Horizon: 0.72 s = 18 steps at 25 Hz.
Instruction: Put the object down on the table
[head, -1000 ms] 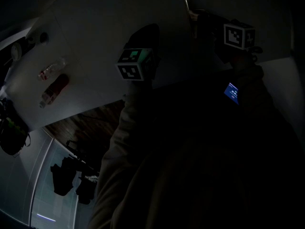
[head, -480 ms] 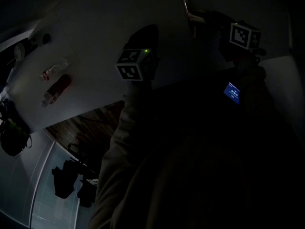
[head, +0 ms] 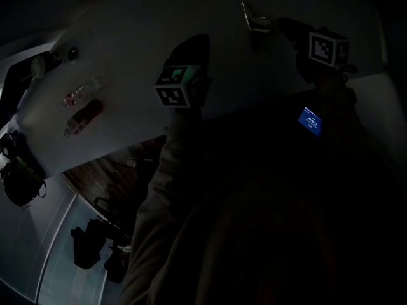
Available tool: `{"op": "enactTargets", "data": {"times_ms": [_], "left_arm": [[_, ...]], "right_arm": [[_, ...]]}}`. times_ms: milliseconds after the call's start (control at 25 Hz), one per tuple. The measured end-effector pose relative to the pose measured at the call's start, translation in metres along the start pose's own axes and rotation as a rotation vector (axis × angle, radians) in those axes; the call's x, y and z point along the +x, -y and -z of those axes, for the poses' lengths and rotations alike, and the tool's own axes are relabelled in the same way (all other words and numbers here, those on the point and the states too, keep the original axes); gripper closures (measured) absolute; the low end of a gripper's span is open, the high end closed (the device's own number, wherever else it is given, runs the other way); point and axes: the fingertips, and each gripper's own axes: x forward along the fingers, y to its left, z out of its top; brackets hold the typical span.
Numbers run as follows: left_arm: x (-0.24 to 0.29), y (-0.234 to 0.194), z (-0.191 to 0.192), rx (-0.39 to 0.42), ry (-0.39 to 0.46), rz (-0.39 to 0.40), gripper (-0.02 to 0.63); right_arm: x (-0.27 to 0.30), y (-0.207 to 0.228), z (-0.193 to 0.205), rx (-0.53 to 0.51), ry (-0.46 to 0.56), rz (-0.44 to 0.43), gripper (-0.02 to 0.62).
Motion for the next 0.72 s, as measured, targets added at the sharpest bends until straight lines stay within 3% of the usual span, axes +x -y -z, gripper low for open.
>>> {"op": "enactTargets", "data": {"times_ms": [320,720], "left_arm": [[-0.015,0.015,-0.048,0.059,0.067,-0.007,0.601],[-0.049,0.041,-0.152,0.166,0.225,-0.032,0.601]], "right_arm": [[-0.027,-0.035,-0.047,-0.116,0.059,-0.057,0.577],[-0.084,-0.108,-0.154,-0.321,0.222,-0.111,0.577]]}}
